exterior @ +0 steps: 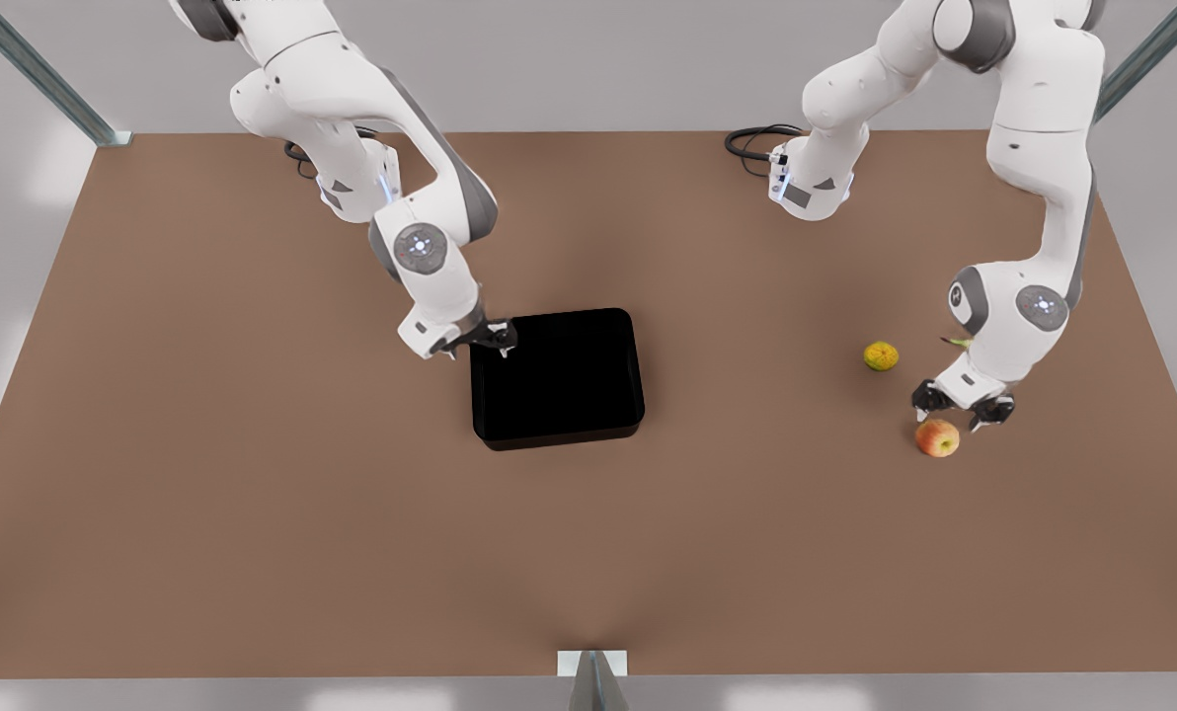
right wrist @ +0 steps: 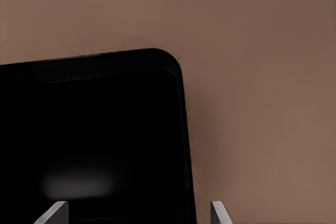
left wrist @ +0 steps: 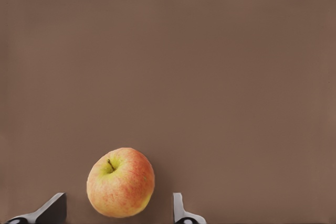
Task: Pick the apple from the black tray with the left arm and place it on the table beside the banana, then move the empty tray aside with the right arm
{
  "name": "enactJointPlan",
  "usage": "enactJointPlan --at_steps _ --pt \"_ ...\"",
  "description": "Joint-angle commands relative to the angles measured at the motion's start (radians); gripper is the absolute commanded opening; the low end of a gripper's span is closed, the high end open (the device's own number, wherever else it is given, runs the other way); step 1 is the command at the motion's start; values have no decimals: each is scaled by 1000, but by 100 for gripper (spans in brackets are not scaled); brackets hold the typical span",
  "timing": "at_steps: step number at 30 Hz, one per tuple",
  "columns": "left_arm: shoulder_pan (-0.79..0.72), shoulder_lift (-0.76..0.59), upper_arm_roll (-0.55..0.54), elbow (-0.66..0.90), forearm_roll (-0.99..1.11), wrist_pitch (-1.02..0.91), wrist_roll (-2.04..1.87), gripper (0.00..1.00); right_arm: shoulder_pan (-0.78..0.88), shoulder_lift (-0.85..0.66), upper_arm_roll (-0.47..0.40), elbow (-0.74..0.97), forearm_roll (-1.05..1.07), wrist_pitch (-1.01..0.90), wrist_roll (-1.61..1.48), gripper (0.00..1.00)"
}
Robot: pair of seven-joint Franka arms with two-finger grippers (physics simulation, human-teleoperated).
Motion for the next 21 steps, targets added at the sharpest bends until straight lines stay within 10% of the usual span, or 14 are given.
enactJointPlan --at_steps 1,2,6,8,12,14,21 --pt "-13 -78 -109 264 -234 -767 -243 100 0 14 -1 -32 0 197 200 100" --pt "-33 -38 -130 553 -265 -1093 -344 100 0 28 -1 -34 0 206 199 100" --pt "-196 163 -130 901 37 -1066 -415 100 -7 93 -1 -34 0 260 150 100" --pt "-82 -52 -123 514 -54 -809 -397 100 -21 100 -4 -38 0 264 99 100" --pt "-177 172 -107 742 14 -889 -562 100 -21 126 -14 -48 0 290 59 100" --pt "-475 103 258 670 -131 -868 -403 100 -21 155 -14 -52 0 323 57 100" --pt "-446 28 261 535 -134 -777 -318 100 -21 218 -13 -51 1 323 -38 99"
